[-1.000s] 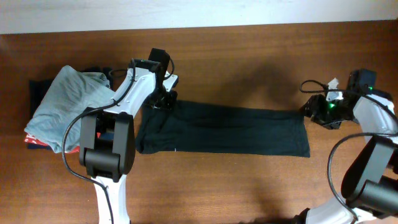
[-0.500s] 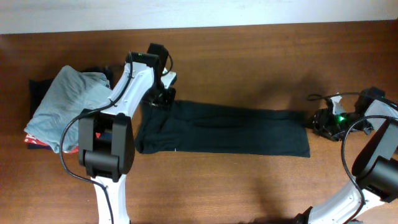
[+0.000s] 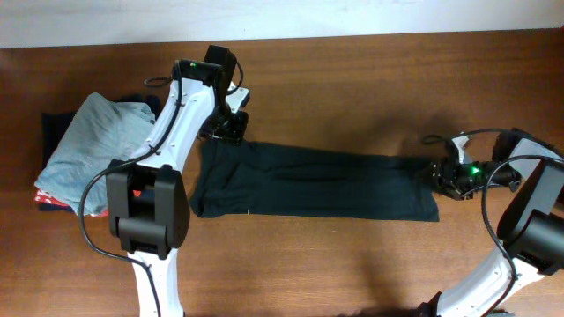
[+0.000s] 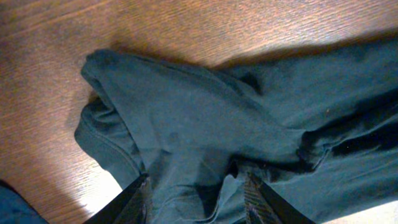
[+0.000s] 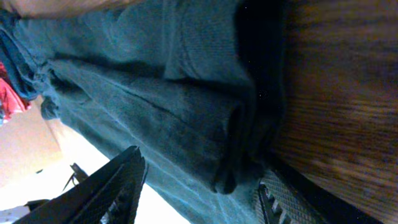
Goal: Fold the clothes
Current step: 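Grasp the strip's right end with the right gripper and fold it leftward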
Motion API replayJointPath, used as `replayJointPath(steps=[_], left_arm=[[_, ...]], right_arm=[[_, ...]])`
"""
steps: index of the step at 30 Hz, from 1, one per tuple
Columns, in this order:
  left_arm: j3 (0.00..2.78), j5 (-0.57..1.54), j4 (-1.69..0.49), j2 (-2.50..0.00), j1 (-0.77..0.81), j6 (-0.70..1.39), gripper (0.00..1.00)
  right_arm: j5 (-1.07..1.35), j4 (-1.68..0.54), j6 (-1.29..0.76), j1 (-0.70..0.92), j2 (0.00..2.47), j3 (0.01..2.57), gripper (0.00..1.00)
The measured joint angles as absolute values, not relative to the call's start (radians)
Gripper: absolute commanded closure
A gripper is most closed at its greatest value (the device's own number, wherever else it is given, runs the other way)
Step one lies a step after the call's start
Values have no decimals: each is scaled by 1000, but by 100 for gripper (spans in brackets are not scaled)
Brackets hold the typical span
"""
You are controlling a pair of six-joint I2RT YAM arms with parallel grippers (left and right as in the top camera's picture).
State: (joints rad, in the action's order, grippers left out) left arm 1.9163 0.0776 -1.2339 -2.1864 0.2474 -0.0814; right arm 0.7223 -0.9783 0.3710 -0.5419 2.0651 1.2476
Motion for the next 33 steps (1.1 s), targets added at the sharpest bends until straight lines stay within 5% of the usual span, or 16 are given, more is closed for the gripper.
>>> replayJointPath(steps=[4, 16, 33], left_arm=[[1916, 78, -1234, -2186, 247, -81, 52], [1916, 68, -1271, -2107, 222, -82, 52], [1917, 51, -1273, -1870, 114, -82, 51]], right_arm=[[727, -966, 371, -521, 2066, 1248, 49], [703, -908, 324, -457, 2090, 1245, 93], [266, -951, 75, -479, 1938, 1312, 96]])
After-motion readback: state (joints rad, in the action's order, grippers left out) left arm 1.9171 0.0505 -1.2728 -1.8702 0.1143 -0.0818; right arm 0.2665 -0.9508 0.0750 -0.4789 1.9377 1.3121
